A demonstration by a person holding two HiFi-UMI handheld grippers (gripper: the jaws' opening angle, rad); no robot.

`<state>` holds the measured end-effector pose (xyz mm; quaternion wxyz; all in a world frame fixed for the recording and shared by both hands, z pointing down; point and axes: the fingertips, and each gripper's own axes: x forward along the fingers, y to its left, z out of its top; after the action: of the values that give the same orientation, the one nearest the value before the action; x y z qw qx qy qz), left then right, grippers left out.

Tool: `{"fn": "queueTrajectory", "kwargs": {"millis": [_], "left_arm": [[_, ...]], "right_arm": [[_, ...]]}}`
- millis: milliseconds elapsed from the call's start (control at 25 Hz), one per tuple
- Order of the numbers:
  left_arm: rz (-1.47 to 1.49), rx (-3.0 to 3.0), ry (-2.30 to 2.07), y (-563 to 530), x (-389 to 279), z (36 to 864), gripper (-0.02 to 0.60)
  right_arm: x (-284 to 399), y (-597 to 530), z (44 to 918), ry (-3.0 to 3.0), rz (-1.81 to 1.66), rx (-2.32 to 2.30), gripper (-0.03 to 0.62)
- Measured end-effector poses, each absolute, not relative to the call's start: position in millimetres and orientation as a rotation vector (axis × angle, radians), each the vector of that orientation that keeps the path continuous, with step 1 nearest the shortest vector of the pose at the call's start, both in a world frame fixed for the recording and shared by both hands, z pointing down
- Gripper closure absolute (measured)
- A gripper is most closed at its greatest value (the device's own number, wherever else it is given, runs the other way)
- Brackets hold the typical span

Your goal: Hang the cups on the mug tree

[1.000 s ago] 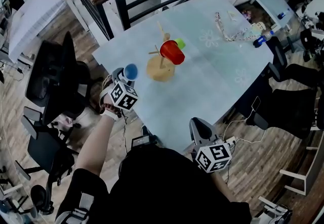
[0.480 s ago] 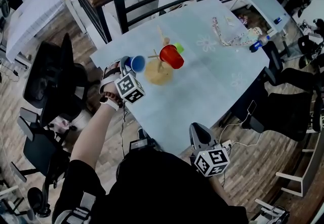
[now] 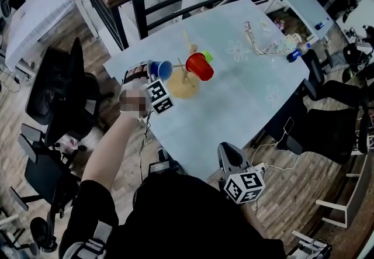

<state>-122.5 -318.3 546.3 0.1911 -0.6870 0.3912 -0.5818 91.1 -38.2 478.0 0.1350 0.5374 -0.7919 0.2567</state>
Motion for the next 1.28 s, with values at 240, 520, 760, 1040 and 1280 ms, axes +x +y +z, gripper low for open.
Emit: {"fn": "queueTrajectory", "kwargs": {"millis": [240, 520, 760, 1040, 1280], "left_arm": [[-1.570, -1.728, 1.016, -318, -107, 523, 0.325], [-1.508, -1.736, 0.995, -305, -92, 518, 0.325], [-1.453, -1.652, 0.966, -304, -81, 516, 0.325], [-1.505, -1.407, 0.875, -311, -84, 507, 0.325], [-1.494, -1.387, 0.847, -313, -75, 509, 0.325]], "right_arm": [[91, -39, 476, -2.288, 0.740, 1.560, 0.545], [94, -39, 478, -2.286, 0.748, 1.565, 0.545], [93, -39, 481, -2.288, 0.765, 1.553, 0.545], [94, -40, 484, -2.282, 0.784, 1.555, 0.545], [95, -43, 487, -2.281, 0.792, 1.549, 0.545]]}}
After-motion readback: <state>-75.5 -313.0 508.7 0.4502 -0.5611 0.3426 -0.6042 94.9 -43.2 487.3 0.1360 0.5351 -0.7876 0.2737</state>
